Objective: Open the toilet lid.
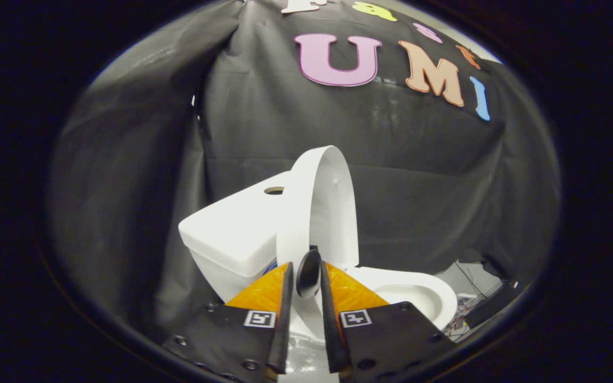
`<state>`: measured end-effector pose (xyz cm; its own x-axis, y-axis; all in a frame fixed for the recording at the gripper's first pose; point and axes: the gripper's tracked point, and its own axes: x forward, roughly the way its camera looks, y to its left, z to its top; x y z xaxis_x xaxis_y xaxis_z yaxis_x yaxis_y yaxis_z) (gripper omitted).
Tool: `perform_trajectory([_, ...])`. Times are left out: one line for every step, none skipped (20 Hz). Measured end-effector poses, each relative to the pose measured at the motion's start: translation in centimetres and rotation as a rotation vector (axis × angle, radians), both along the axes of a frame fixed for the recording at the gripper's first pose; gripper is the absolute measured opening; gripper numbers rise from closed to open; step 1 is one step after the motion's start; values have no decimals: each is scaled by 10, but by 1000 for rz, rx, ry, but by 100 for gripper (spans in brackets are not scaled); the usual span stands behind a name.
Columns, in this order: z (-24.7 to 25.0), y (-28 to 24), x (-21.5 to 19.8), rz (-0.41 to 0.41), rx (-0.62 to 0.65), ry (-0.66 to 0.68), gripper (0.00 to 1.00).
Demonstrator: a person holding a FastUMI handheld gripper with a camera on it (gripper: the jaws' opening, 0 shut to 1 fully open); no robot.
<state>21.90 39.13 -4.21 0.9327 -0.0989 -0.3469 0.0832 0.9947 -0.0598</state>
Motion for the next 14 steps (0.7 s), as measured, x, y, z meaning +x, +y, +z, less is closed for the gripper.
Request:
perform_trajectory([-3, -4, -4, 8, -1, 8, 42])
perform_trajectory([-3, -10, -8, 14, -7, 13, 54])
perform_trajectory([0, -15, -16, 18, -14, 18, 65])
perform_trajectory([-4, -20, -16, 24, -20, 14, 77])
perform_trajectory([-2, -26, -18, 28, -22, 6, 89])
perform_trajectory([0, -32, -23, 30, -23, -6, 100])
perform_trajectory([3, -38, -28, 36, -20, -21, 100])
perform_trajectory([3, -39, -31, 54, -1, -23, 100])
perform_trajectory([3, -44, -35, 60, -2, -22, 100])
perform_trajectory([6, -52, -42, 57, -8, -23, 100])
perform_trajectory([9, -59, -47, 56, -2, -29, 100])
perform_trajectory([14, -65, -51, 61, 13, -41, 100])
perform_trajectory([18, -73, -54, 51, 30, -52, 100])
perform_trajectory([24, -80, -59, 41, 48, -68, 100])
